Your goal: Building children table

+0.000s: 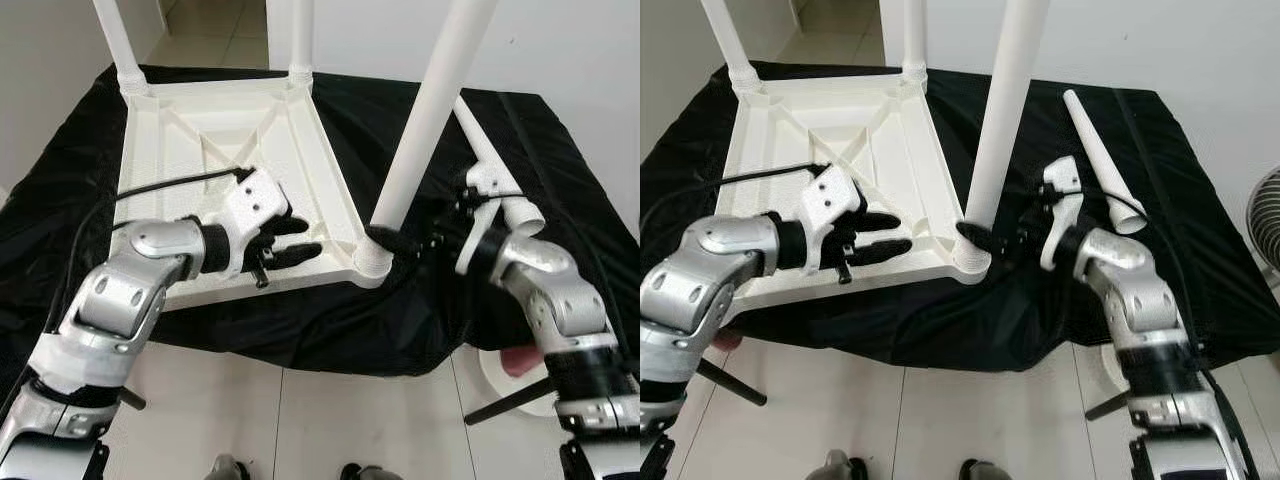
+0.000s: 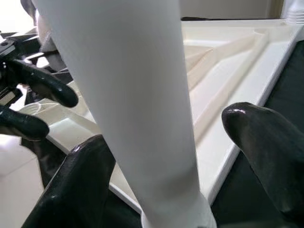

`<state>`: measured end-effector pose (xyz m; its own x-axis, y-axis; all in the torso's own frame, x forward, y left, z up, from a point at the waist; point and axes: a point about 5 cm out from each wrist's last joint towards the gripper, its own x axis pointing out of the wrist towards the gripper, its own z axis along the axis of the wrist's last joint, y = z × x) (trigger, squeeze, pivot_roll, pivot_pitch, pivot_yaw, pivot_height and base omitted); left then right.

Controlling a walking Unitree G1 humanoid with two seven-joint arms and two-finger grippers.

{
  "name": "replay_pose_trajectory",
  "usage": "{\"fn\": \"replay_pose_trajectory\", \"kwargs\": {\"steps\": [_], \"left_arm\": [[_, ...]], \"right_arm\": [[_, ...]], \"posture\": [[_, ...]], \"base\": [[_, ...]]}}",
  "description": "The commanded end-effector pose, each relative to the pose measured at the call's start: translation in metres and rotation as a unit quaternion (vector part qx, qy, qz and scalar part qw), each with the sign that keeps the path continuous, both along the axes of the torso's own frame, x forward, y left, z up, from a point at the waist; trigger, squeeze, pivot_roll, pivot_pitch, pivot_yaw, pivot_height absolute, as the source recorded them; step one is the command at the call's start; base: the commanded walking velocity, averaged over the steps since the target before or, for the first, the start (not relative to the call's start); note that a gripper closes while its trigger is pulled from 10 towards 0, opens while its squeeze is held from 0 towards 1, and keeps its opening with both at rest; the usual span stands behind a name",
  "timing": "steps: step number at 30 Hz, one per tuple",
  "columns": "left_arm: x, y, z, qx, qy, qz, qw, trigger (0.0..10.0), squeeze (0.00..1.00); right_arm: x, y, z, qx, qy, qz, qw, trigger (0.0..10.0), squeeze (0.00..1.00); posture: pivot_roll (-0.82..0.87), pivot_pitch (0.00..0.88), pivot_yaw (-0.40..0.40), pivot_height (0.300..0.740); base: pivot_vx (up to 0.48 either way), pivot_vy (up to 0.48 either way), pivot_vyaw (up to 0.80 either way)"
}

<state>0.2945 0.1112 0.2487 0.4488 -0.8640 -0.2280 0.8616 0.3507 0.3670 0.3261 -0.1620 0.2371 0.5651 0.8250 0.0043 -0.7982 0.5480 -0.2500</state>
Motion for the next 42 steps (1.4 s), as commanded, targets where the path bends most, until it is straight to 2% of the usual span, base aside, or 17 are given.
{"fn": "replay_pose_trajectory", "kwargs": {"steps": [1,5,12,13,14,15,16,23,24,25,28,30,37,39,40,42], "left_arm": [[-0.005,0.003,0.002,-0.015,0.002,0.002,1.0,10.0,0.0],[-0.011,0.003,0.011,-0.042,0.0,-0.018,0.999,10.0,0.0],[-0.015,0.001,0.021,-0.059,-0.009,-0.019,0.998,10.0,0.0],[-0.016,0.0,0.022,-0.061,-0.009,-0.02,0.998,10.0,0.0],[-0.016,0.0,0.022,-0.061,-0.009,-0.02,0.998,10.0,0.0],[-0.016,0.0,0.022,-0.062,-0.008,-0.02,0.998,10.0,0.0],[-0.017,0.0,0.022,-0.063,-0.008,-0.019,0.998,10.0,0.0],[-0.018,0.001,0.024,-0.071,-0.007,-0.013,0.997,10.0,0.0],[-0.018,0.001,0.024,-0.072,-0.006,-0.012,0.997,10.0,0.0],[-0.018,0.001,0.024,-0.072,-0.006,-0.012,0.997,10.0,0.0],[-0.018,0.001,0.024,-0.075,-0.003,-0.01,0.997,10.0,0.0],[-0.018,0.001,0.023,-0.076,-0.001,-0.009,0.997,10.0,0.0],[-0.019,0.0,0.022,-0.077,0.003,-0.01,0.997,10.0,0.0],[-0.019,0.001,0.022,-0.077,0.005,-0.01,0.997,10.0,0.0],[-0.019,0.001,0.022,-0.077,0.005,-0.01,0.997,10.0,0.0],[-0.019,0.001,0.022,-0.077,0.007,-0.01,0.997,10.0,0.0]], "right_arm": [[0.004,0.003,-0.008,-0.008,0.031,0.036,0.999,10.0,0.0],[0.014,0.007,-0.009,-0.026,0.038,0.052,0.998,10.0,0.0],[0.026,0.022,-0.012,-0.032,0.053,0.087,0.994,10.0,0.0],[0.027,0.023,-0.013,-0.034,0.054,0.091,0.994,8.6,0.0],[0.027,0.023,-0.013,-0.034,0.054,0.091,0.994,8.6,0.0],[0.028,0.024,-0.014,-0.035,0.054,0.093,0.994,4.5,0.0],[0.029,0.025,-0.016,-0.041,0.056,0.095,0.993,0.0,0.0],[0.033,0.021,-0.028,-0.053,0.075,0.062,0.994,0.0,0.0],[0.036,0.017,-0.034,-0.062,0.08,0.034,0.994,0.0,0.0],[0.036,0.017,-0.034,-0.062,0.08,0.034,0.994,0.0,0.0],[0.039,0.006,-0.052,-0.075,0.096,-0.062,0.991,0.0,0.0],[0.039,0.003,-0.06,-0.072,0.103,-0.106,0.986,0.0,0.0],[0.035,0.004,-0.07,-0.063,0.106,-0.176,0.977,0.0,0.0],[0.033,0.003,-0.076,-0.033,0.114,-0.254,0.96,0.0,0.0],[0.033,0.003,-0.076,-0.033,0.114,-0.254,0.96,0.0,0.0],[0.031,0.002,-0.08,-0.014,0.122,-0.314,0.942,0.0,0.0]], "posture": [[-0.01,0.13,0.015,0.74],[0.0,0.128,0.015,0.74],[0.01,0.128,0.009,0.74],[0.01,0.128,0.009,0.74],[0.01,0.128,0.009,0.74],[0.01,0.129,0.008,0.74],[0.01,0.13,0.006,0.74],[0.02,0.132,0.004,0.74],[0.01,0.135,0.006,0.74],[0.01,0.135,0.006,0.74],[0.0,0.142,0.01,0.74],[0.0,0.145,0.01,0.74],[0.0,0.152,0.009,0.74],[-0.01,0.157,0.009,0.74],[-0.01,0.157,0.009,0.74],[-0.01,0.16,0.009,0.74]], "base": [[0.0,0.0,0.0],[0.0,0.0,0.0],[0.0,0.0,0.0],[0.0,0.0,0.0],[0.0,0.0,0.0],[0.0,0.0,0.0],[0.0,0.0,0.0],[0.0,0.0,0.0],[0.0,0.0,0.0],[0.0,0.0,0.0],[0.0,0.0,0.0],[0.0,0.0,0.0],[0.0,0.0,0.0],[0.0,0.0,0.0],[0.0,0.0,0.0],[0.0,0.0,0.0]]}}
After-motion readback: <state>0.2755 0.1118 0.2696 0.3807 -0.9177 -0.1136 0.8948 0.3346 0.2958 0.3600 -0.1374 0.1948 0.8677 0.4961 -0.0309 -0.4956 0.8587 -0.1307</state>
